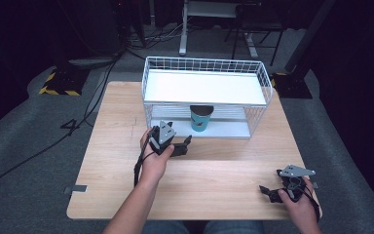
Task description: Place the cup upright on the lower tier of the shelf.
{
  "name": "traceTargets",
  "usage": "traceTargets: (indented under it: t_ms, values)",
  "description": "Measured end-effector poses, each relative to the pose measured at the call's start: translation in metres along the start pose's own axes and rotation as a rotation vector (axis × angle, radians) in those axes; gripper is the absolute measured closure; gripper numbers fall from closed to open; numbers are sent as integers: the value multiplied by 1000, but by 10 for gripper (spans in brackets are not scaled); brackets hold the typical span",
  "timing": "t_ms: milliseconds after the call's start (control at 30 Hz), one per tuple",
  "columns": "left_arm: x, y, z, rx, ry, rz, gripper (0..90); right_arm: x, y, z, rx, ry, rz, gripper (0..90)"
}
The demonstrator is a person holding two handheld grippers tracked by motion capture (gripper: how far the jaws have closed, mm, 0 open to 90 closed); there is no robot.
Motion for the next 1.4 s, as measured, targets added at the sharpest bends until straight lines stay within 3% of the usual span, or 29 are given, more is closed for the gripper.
traceTargets:
  t_ms: [167, 400, 667, 1000, 1233, 1400]
  values:
    - [-19, -3, -4, -16, 13, -28, 155, 0, 0, 0, 0, 0, 0, 0]
    - [-53, -4, -10, -37, 20, -33, 153, 0, 0, 0, 0, 0, 0, 0]
    - [-78, -3, -16, -54, 26, -48, 153, 0, 1, 0, 0, 1, -2, 1]
    - [-113, -1, -29, -46, 57, -106, 157, 2, 7, 2, -9, 2, 6, 0]
    - [-133, 2, -44, -1, 105, -131, 158, 2, 7, 2, -11, 2, 7, 1]
    - [-146, 3, -57, -16, 127, -152, 158, 2, 7, 2, -11, 2, 7, 1]
Point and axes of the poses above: each handheld gripper's, and its own axes: x roughly forward along the jaws, z roughly out of its top, y roughly to its left, the point moved 4 cm from there along x, roughly forward along the jaws, and after that the axes turned 1 degree about y, right-handed, at the moved point
